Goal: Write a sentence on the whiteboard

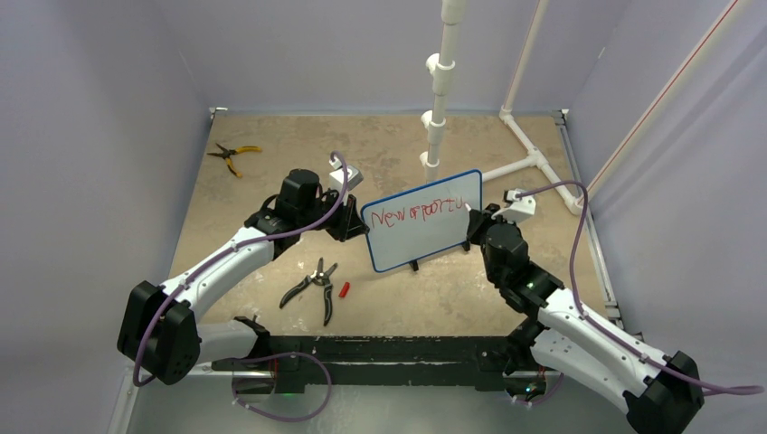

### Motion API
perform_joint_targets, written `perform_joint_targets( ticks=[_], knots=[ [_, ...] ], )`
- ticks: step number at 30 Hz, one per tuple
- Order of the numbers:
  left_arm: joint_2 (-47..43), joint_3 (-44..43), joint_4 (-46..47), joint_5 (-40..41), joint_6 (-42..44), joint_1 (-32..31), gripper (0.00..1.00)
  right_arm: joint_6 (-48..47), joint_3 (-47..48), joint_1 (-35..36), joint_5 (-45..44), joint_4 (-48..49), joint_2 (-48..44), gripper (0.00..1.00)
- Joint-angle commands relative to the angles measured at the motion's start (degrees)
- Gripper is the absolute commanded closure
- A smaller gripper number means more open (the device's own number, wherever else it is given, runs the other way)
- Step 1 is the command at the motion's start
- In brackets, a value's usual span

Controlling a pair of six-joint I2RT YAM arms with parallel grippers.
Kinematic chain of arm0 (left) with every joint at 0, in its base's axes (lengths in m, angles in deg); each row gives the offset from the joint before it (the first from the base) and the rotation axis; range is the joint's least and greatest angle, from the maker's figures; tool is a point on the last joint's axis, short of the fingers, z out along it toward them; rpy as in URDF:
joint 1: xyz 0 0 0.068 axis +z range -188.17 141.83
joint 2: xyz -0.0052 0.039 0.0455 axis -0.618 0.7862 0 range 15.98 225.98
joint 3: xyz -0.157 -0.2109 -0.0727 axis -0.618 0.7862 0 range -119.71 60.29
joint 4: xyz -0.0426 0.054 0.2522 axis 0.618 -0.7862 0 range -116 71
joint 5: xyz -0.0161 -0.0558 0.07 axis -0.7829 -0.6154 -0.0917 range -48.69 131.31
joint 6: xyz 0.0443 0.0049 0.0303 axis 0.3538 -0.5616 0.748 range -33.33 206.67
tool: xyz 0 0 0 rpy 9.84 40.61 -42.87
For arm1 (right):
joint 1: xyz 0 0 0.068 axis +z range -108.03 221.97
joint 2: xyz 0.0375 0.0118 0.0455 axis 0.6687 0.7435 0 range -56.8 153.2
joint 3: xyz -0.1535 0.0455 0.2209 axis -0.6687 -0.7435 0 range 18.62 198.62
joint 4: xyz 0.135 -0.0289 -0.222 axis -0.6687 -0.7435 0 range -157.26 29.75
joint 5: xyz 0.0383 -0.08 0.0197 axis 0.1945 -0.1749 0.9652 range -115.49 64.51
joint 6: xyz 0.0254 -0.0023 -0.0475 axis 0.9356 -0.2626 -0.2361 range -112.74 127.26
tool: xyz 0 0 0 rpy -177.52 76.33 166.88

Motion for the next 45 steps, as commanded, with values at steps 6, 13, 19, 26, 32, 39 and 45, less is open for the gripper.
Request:
perform_joint_targets(
  ticks=[6, 13, 19, 26, 32, 39, 45],
  knots=[
    [-1.5, 0.4, 2.4, -0.4, -0.2, 0.0, 1.00, -0.5, 1.8, -0.2, 0.7, 2.6, 0.4, 1.00],
    [-1.5, 0.5, 2.4, -0.3, -0.2, 0.0, 1.00, 0.2, 1.2, -0.3, 1.4, 2.3, 0.5, 1.00],
    [-1.4, 0.5, 2.5, -0.4, -0.2, 0.0, 1.00, 2.1, 1.1, -0.3, 0.7, 0.6, 1.3, 1.00],
    [-1.4, 0.5, 2.5, -0.4, -0.2, 0.0, 1.00, 2.7, 0.8, -0.3, -0.6, -0.1, 1.7, 1.00],
    [-1.4, 0.5, 2.5, -0.4, -0.2, 0.0, 1.00, 2.9, 1.5, -0.4, -1.8, -1.0, 2.3, 1.00],
    [-1.4, 0.4, 2.6, -0.4, -0.3, 0.0, 1.00, 1.8, 1.7, -0.5, -2.2, 0.2, 1.4, 1.00],
    [-1.3, 0.5, 2.6, -0.4, -0.3, 0.0, 1.00, 0.0, 2.4, -0.4, -2.2, 1.0, -0.8, 1.00]
  ],
)
